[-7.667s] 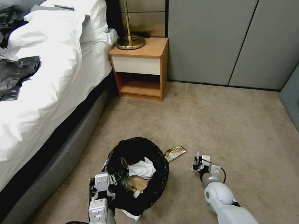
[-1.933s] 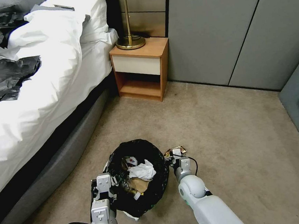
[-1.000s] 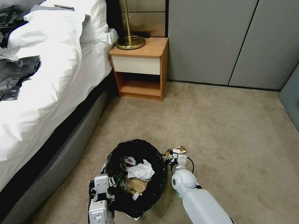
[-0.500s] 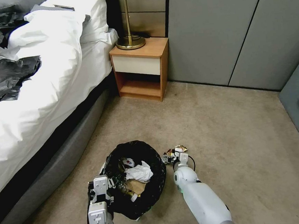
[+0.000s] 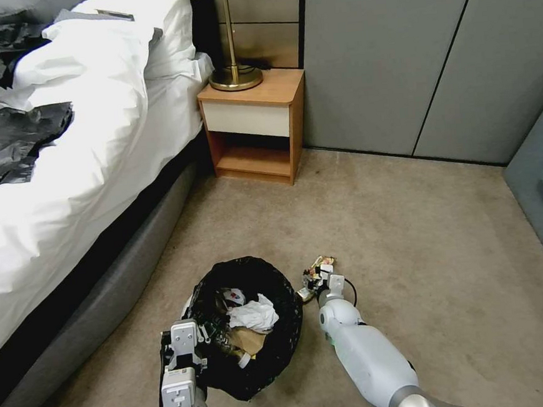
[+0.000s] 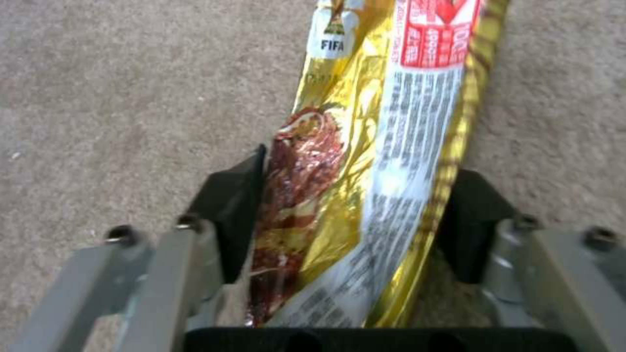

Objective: Pick up the trash bin, then pick up the garbage from the floor and place it into the trash bin.

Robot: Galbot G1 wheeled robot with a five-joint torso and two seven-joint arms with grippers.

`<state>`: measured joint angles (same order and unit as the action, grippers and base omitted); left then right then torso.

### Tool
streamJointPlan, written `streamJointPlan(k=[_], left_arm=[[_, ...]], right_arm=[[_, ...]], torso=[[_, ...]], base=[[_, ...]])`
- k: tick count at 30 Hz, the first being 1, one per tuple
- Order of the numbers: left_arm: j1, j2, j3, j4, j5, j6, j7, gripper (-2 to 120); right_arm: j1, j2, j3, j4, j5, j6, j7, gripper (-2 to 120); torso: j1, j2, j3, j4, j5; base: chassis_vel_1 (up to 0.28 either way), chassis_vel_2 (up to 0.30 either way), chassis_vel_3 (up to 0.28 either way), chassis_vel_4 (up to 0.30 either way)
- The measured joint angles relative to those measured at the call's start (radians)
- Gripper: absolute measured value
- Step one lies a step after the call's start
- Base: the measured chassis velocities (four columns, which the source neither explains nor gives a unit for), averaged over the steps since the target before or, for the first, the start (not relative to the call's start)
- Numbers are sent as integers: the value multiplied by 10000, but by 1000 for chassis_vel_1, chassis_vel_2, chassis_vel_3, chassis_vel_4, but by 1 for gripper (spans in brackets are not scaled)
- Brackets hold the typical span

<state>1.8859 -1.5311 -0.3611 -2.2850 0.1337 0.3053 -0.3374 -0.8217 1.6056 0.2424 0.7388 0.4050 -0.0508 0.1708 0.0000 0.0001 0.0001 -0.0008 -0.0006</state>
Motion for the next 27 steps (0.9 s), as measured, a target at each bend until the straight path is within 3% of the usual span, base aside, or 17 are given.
streamJointPlan(k=[7,11,13,19,21,22,24,25,26,27], left_arm=[[-49,15,49,28,-35,-1,0,3],[-62,10,74,50,-35,-10,0,3],[-88,8,120,62,-34,-21,1,3],[-130,24,152,62,-32,-23,4,3],[-153,39,167,75,-35,-24,7,3],[-153,39,167,75,-35,-24,7,3],[-159,41,174,77,-37,-24,7,3],[-179,81,211,98,-33,-25,10,3],[-179,81,211,98,-33,-25,10,3],[-184,113,234,119,-33,-23,18,3]], right_arm=[[-281,21,-33,420,-157,-64,23,24],[-397,22,-43,540,-287,-64,28,15],[-608,32,-67,846,-427,-69,54,2],[-1038,-20,-119,1947,-543,-62,189,0],[-1467,-306,-175,3182,-896,181,233,0],[-1467,-306,-175,3182,-896,181,233,0],[-1625,-427,-156,3612,-1375,505,187,0],[-1995,-729,-86,4659,-2624,1488,-35,0],[-1995,-729,-86,4659,-2624,1488,-35,0],[-2233,-913,-69,5433,-3002,1896,-197,0]], torso=[[0,-2,1,17,13],[0,-2,1,13,12],[0,-2,2,12,14],[0,-3,2,11,10],[0,-2,1,10,6],[0,-2,1,10,6],[0,-2,0,9,6],[0,-2,0,7,5],[0,-2,0,7,5],[0,-2,0,5,5]], base=[[0,0,0,0],[0,0,0,0],[0,0,0,0],[0,0,0,0],[0,0,0,0],[0,0,0,0],[0,0,0,0],[0,0,0,0],[0,0,0,0],[0,0,0,0]])
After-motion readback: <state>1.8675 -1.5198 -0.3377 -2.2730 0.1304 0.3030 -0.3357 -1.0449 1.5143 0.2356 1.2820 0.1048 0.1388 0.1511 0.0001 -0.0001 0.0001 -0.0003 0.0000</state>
